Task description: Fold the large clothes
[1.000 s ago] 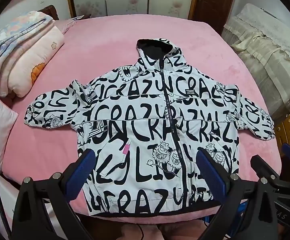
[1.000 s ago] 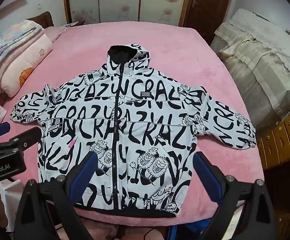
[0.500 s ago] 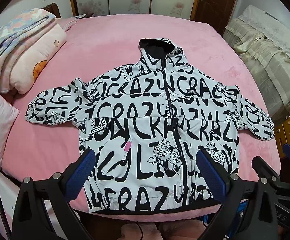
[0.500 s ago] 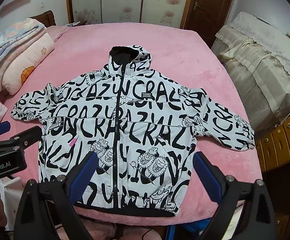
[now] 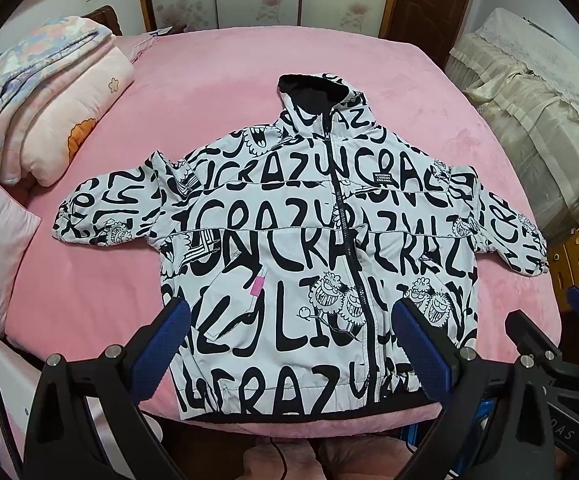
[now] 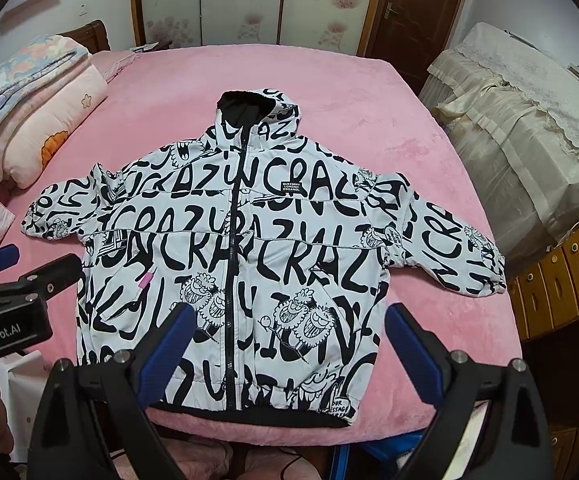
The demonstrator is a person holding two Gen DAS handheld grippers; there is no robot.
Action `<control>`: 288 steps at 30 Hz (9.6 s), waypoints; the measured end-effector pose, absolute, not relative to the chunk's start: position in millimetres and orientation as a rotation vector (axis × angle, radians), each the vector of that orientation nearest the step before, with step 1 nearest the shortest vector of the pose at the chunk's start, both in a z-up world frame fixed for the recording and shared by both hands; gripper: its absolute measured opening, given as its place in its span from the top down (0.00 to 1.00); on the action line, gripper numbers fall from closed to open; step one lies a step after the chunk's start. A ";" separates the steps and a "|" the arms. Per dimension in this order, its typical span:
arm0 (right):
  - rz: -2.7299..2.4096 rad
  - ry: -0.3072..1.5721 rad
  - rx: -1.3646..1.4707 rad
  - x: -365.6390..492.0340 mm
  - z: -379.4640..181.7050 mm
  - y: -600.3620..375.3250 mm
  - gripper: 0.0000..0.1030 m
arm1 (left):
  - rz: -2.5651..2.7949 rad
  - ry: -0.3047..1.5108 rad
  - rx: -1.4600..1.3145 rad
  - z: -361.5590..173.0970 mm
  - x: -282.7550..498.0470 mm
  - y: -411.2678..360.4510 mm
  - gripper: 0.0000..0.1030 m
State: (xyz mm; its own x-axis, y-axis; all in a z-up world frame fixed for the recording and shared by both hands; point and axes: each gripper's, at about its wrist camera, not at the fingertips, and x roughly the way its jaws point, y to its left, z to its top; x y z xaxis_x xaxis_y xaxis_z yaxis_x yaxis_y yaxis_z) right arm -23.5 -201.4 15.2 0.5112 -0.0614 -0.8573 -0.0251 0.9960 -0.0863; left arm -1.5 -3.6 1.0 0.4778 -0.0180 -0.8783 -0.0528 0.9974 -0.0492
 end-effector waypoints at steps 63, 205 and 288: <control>-0.190 1.015 0.090 -49.5 4.7 -217.2 0.13 | -0.084 0.950 0.121 17.0 20.9 -42.2 0.03; -0.050 1.198 0.316 127.7 -213.4 -454.3 0.59 | -0.413 1.129 -0.225 -110.4 332.5 -263.0 0.88; -0.044 1.101 0.171 355.6 -229.0 -428.0 0.94 | 0.235 1.196 -0.204 -195.7 286.9 -16.0 0.94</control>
